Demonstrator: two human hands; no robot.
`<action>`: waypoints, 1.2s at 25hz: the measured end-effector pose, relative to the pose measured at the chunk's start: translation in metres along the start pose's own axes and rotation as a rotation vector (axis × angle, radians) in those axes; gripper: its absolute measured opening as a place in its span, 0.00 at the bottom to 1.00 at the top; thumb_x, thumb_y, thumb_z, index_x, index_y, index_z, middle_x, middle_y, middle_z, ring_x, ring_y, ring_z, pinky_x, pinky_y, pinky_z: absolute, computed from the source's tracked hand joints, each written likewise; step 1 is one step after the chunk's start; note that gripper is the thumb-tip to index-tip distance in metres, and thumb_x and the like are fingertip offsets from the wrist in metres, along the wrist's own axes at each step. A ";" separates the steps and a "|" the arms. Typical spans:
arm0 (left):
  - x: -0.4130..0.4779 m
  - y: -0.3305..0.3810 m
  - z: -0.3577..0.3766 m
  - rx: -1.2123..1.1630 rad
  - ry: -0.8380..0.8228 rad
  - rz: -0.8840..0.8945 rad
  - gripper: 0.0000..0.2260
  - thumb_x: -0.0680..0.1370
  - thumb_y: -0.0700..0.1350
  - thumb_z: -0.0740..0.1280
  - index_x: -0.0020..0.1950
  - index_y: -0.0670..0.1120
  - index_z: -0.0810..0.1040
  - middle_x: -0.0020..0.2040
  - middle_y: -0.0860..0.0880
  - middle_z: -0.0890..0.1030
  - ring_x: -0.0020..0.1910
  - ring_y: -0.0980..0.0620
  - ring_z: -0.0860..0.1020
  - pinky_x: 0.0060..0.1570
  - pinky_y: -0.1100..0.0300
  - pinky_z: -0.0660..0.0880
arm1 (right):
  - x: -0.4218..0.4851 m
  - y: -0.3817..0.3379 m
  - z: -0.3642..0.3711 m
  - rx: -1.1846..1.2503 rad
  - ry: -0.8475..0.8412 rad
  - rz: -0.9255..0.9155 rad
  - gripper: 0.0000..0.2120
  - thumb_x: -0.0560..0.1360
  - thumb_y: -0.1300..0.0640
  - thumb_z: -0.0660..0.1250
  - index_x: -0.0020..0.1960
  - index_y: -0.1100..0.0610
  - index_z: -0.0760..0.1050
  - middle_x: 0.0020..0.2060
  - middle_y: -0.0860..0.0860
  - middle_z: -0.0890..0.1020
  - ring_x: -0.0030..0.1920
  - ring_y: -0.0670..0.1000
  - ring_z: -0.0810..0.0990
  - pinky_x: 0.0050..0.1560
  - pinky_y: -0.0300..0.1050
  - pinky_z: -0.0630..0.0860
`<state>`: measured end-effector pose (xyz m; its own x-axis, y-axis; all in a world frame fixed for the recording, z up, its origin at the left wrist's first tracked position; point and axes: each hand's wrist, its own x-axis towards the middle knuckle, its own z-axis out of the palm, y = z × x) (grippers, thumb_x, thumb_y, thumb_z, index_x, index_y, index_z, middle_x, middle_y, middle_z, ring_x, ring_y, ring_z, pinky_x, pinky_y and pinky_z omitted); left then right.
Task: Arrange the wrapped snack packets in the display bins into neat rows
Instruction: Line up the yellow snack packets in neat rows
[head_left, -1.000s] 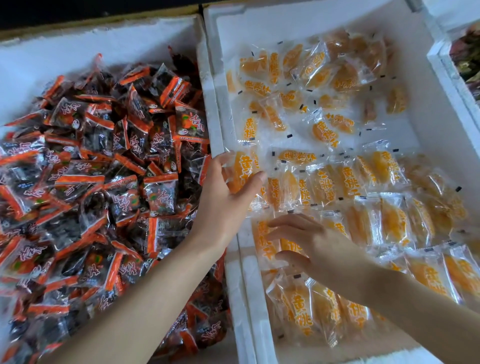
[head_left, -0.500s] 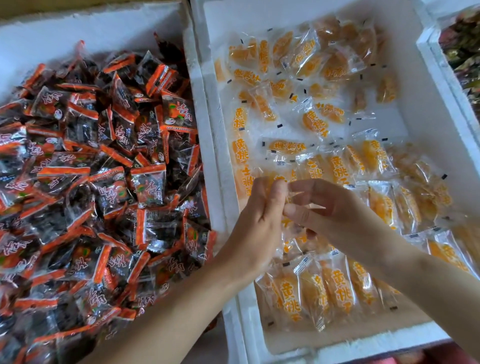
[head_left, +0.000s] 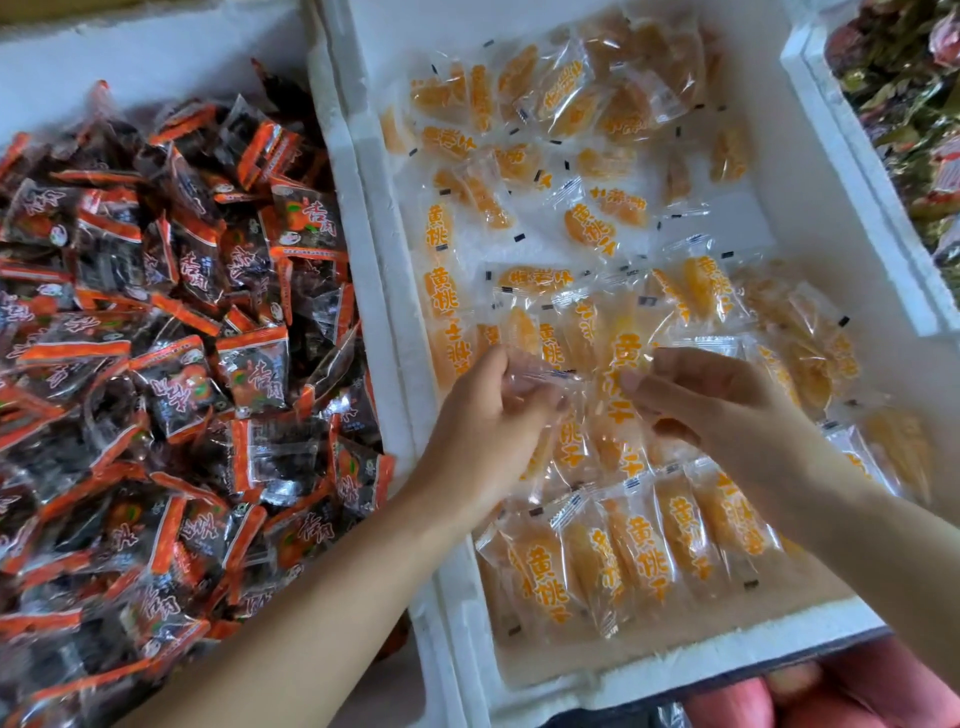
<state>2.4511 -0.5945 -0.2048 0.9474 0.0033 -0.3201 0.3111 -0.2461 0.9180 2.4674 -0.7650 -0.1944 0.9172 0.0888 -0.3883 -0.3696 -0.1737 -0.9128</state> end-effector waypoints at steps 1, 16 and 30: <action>0.003 0.000 0.000 0.025 0.023 0.036 0.04 0.77 0.41 0.67 0.45 0.49 0.74 0.41 0.53 0.81 0.35 0.66 0.75 0.36 0.75 0.68 | 0.004 0.007 -0.003 -0.066 0.016 0.026 0.11 0.68 0.55 0.72 0.40 0.63 0.75 0.30 0.52 0.74 0.31 0.46 0.72 0.34 0.34 0.71; -0.003 -0.019 -0.001 1.059 -0.152 0.484 0.24 0.73 0.49 0.72 0.67 0.44 0.73 0.61 0.49 0.75 0.61 0.48 0.72 0.61 0.56 0.67 | -0.004 0.032 0.011 -1.064 0.037 -0.451 0.15 0.76 0.44 0.64 0.58 0.51 0.70 0.52 0.44 0.76 0.48 0.50 0.79 0.38 0.43 0.70; 0.092 0.010 -0.009 0.889 0.035 0.456 0.21 0.81 0.49 0.62 0.72 0.44 0.66 0.68 0.46 0.70 0.67 0.46 0.68 0.65 0.54 0.64 | 0.113 -0.006 0.005 -0.941 0.172 -0.471 0.21 0.78 0.56 0.63 0.69 0.59 0.64 0.65 0.56 0.69 0.66 0.56 0.68 0.62 0.45 0.64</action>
<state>2.5423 -0.5878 -0.2231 0.9681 -0.2472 0.0397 -0.2392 -0.8664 0.4383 2.5723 -0.7494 -0.2327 0.9736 0.2178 0.0687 0.2240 -0.8524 -0.4725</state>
